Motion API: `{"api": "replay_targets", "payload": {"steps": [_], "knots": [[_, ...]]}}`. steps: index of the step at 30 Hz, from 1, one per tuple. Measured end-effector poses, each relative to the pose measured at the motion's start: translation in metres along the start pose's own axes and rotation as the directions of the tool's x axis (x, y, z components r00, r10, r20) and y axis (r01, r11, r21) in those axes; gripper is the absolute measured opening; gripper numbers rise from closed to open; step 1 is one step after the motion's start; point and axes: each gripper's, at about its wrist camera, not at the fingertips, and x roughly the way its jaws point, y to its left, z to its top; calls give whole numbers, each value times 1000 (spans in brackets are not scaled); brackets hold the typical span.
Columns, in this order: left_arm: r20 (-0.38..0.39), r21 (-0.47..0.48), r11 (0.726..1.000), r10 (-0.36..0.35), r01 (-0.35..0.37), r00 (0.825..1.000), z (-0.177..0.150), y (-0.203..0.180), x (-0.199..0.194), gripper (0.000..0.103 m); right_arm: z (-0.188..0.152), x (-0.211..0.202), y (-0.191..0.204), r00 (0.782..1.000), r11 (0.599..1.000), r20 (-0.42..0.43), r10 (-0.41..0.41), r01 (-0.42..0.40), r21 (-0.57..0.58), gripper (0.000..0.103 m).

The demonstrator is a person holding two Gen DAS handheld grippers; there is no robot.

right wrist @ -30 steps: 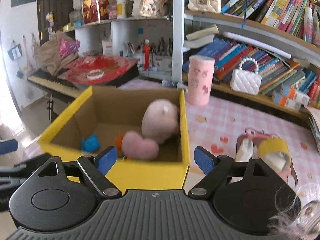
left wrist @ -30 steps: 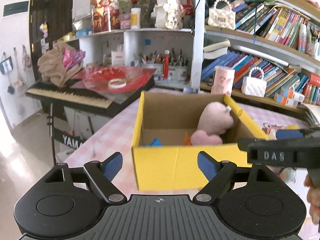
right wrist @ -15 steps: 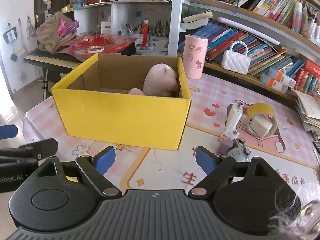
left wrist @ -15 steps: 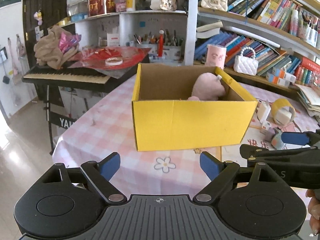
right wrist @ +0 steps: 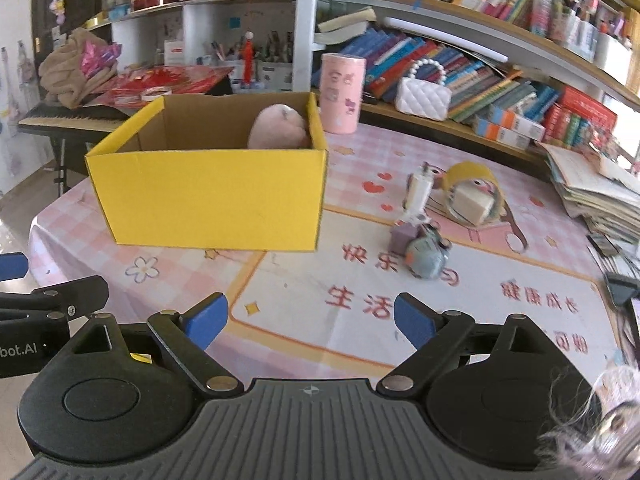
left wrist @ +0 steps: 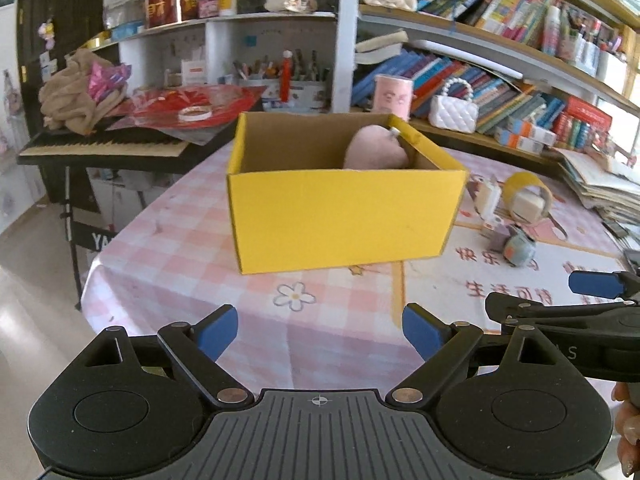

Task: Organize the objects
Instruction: 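Withdraw both open tools from the box toward the remaining items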

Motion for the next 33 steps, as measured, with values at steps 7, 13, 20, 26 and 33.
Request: {"api": "replay_targets", "payload": {"steps": [7, 13, 20, 26, 33], "knots": [[-19, 40, 998, -56, 57, 998, -9, -12, -4, 92, -18, -15, -12, 999, 998, -13, -51, 51, 45, 91], [-39, 77, 990, -113, 116, 993, -14, -29, -4, 92, -34, -28, -28, 994, 990, -26, -108, 110, 92, 91], [-49, 139, 972, -183, 188, 982, -15, -55, -3, 92, -50, -43, -54, 982, 967, -42, -183, 188, 171, 91], [-61, 174, 957, -226, 233, 972, -14, -78, 1, 92, -58, -50, -74, 971, 947, -61, -231, 239, 216, 91], [-85, 194, 941, -267, 279, 960, -10, -109, 14, 92, -65, -51, -99, 958, 928, -87, -274, 287, 239, 91]]}}
